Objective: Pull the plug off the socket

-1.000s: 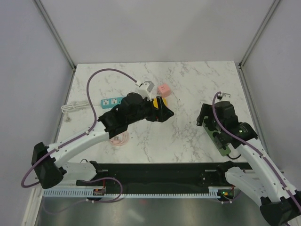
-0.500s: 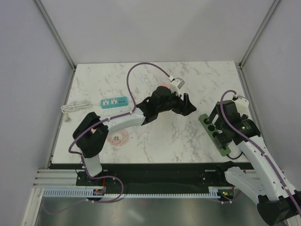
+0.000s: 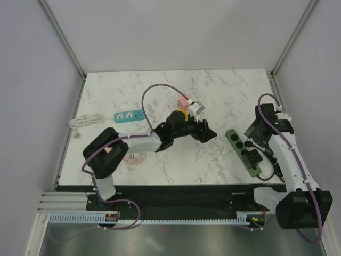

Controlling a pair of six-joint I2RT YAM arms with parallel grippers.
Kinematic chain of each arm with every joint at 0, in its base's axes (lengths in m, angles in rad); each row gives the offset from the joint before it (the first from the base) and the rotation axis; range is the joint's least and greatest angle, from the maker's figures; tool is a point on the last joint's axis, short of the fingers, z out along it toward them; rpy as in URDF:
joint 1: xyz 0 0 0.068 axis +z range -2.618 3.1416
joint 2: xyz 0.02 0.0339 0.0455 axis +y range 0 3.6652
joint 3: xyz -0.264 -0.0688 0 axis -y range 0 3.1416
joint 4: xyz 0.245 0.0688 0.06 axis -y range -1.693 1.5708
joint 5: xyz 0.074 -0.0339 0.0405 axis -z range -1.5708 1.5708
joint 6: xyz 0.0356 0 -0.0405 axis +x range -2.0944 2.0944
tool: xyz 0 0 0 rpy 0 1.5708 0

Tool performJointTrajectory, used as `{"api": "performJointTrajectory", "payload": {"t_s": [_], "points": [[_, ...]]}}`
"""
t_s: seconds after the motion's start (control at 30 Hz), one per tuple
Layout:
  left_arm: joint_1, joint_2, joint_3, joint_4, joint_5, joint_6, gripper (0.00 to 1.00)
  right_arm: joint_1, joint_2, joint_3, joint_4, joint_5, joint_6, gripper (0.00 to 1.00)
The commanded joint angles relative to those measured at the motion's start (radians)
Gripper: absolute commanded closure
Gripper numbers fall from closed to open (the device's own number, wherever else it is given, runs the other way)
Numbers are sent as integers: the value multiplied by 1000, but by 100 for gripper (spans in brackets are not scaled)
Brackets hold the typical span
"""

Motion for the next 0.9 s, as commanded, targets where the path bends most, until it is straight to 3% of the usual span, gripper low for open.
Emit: {"api": "performJointTrajectory", "payload": {"t_s": [0.0, 0.03, 0.1, 0.13, 0.2, 0.23, 0.4, 0.43, 0.57, 0.7, 0.87], "points": [[0, -8, 37, 103, 43, 66, 20, -28, 29, 35, -13, -101, 33, 4], [-2, 6, 50, 105, 81, 59, 22, -28, 43, 30, -14, -106, 46, 4], [-2, 73, 105, 109, 130, 4, 37, -28, 55, 10, -14, -110, 70, 4], [-3, 104, 122, 140, 177, -22, 49, -28, 68, 2, -11, -122, 78, 4], [-11, 191, 183, 161, 210, -93, 61, -28, 77, -19, -8, -144, 89, 5], [-16, 219, 210, 161, 237, -110, 74, -28, 85, -24, 0, -150, 90, 5], [-20, 348, 447, -44, 296, -124, 87, -59, 66, -33, -3, -120, 89, 7], [-20, 366, 503, -66, 305, -128, 98, -59, 57, -34, -2, -112, 90, 7], [-22, 446, 594, -107, 340, -205, 98, -70, 48, -42, -3, -116, 87, 7], [-32, 566, 689, -113, 385, -381, 98, -74, 48, -54, -2, -127, 89, 8], [-77, 641, 783, -168, 333, -421, 98, -81, 32, -71, 10, -127, 84, 8]]}}
